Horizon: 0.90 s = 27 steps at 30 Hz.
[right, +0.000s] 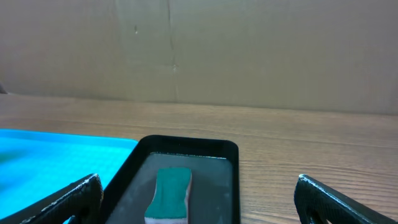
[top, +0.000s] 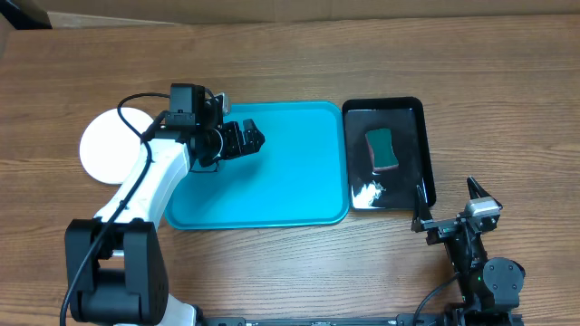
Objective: Clean dirty plates on tray and stack at the side
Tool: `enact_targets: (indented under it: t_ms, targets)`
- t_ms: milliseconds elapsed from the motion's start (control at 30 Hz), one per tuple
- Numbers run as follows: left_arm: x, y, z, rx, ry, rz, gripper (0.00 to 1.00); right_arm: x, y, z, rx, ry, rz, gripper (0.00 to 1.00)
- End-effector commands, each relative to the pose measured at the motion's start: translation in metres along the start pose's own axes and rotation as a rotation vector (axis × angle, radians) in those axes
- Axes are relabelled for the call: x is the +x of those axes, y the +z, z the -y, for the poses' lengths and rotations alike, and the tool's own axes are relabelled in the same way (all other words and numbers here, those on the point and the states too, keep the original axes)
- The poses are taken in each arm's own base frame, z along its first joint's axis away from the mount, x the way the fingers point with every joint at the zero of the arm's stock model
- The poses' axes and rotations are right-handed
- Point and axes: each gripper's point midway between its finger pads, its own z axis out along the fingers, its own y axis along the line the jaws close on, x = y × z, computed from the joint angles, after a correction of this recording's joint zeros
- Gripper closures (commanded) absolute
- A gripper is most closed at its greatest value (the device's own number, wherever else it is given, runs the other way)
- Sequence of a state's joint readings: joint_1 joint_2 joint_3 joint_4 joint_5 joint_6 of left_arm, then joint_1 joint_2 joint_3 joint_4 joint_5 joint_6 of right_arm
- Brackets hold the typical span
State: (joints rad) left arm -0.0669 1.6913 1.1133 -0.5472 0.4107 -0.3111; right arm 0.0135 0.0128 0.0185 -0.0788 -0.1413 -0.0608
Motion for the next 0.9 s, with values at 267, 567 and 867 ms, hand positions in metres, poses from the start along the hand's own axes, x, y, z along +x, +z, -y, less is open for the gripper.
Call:
enact_targets:
  t_ms: [267, 567, 867]
  targets:
    - [-0.021, -0.198, 0.099, 0.172, 0.243, 0.529, 0.00, 0.001, 0.000, 0.002, 0.011, -0.008, 0.005, 0.00]
    - [0.031, -0.296, 0.101, 0.131, 0.370, 0.838, 0.00, 0.001, 0.000, 0.002, 0.011, -0.008, 0.005, 0.00]
    - [0.077, -0.277, 0.044, 0.045, 0.288, 0.967, 0.00, 0.001, 0.000, 0.002, 0.011, -0.008, 0.005, 0.00]
